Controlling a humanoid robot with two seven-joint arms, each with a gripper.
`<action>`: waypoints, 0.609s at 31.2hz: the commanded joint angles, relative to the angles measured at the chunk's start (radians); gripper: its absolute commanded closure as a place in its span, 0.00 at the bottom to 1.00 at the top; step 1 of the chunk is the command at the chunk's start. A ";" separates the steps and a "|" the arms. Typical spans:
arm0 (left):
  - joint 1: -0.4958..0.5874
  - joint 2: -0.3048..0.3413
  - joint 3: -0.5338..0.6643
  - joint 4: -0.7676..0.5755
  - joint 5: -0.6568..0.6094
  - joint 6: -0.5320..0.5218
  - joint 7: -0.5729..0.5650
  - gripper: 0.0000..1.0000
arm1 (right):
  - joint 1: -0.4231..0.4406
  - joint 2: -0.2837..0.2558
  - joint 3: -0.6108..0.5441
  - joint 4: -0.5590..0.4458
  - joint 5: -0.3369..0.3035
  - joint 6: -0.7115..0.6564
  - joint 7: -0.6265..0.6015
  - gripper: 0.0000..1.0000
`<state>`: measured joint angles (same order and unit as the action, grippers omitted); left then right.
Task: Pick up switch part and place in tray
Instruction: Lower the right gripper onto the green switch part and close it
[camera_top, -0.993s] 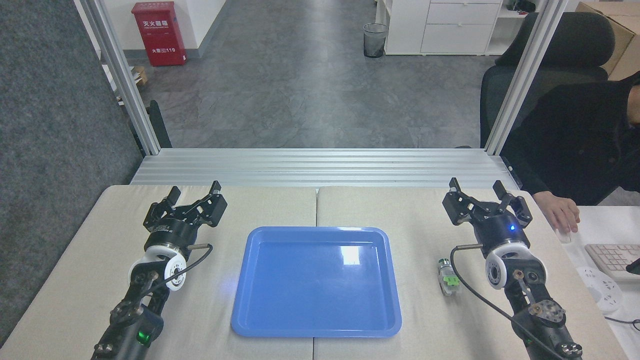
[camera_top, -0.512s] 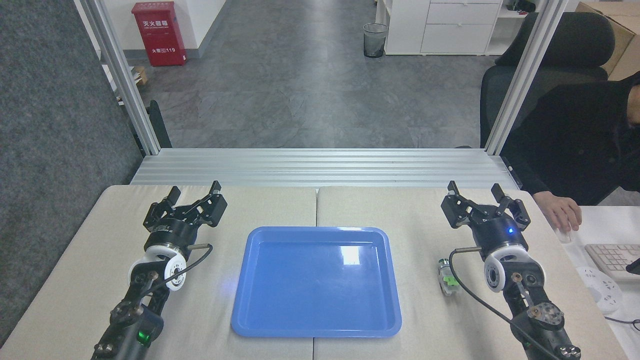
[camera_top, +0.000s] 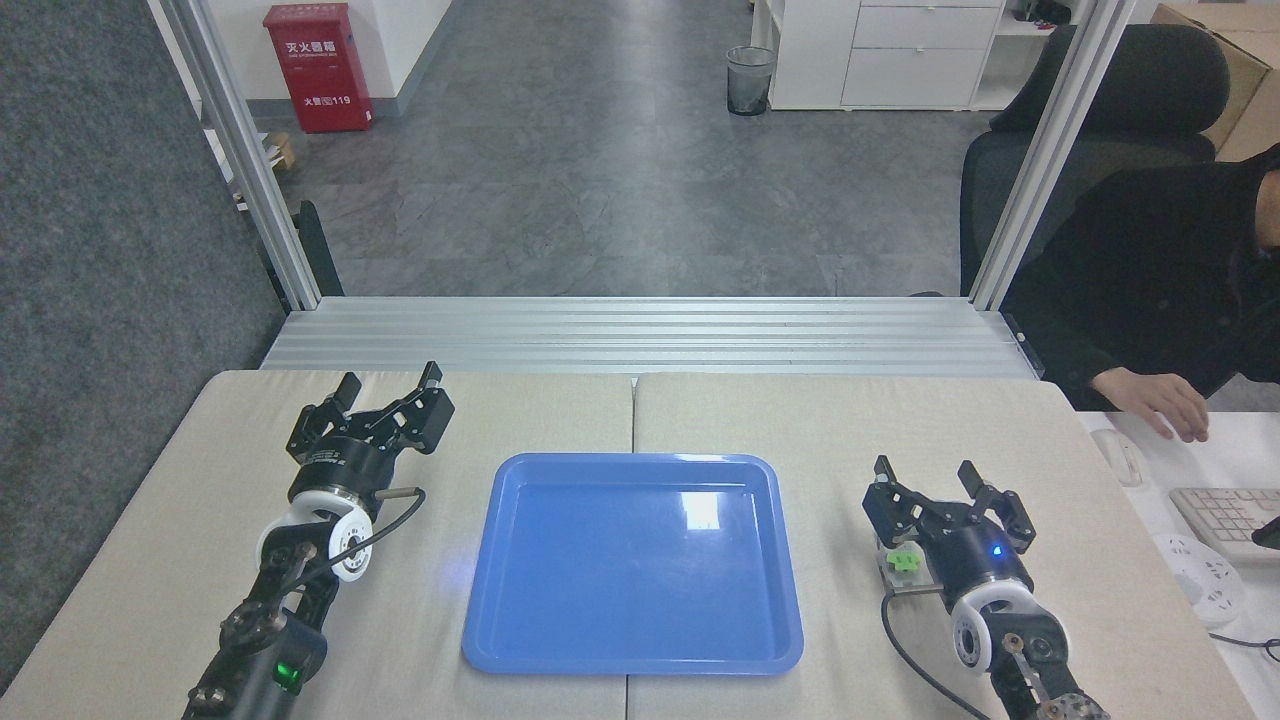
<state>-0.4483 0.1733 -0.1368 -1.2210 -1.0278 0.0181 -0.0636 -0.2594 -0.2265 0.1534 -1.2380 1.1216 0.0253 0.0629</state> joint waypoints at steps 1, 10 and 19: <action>0.000 0.000 0.000 0.000 0.000 0.000 0.001 0.00 | 0.091 0.018 0.008 -0.015 0.004 0.001 -0.005 0.00; 0.000 0.000 -0.001 0.000 0.000 0.000 0.001 0.00 | 0.088 0.018 0.011 0.089 0.009 0.010 -0.005 0.00; -0.001 0.000 0.000 0.000 0.000 0.000 0.001 0.00 | 0.071 0.009 0.069 0.140 0.014 0.008 -0.005 0.00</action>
<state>-0.4483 0.1733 -0.1369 -1.2210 -1.0278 0.0181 -0.0636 -0.1859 -0.2161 0.1675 -1.1828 1.1312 0.0355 0.0588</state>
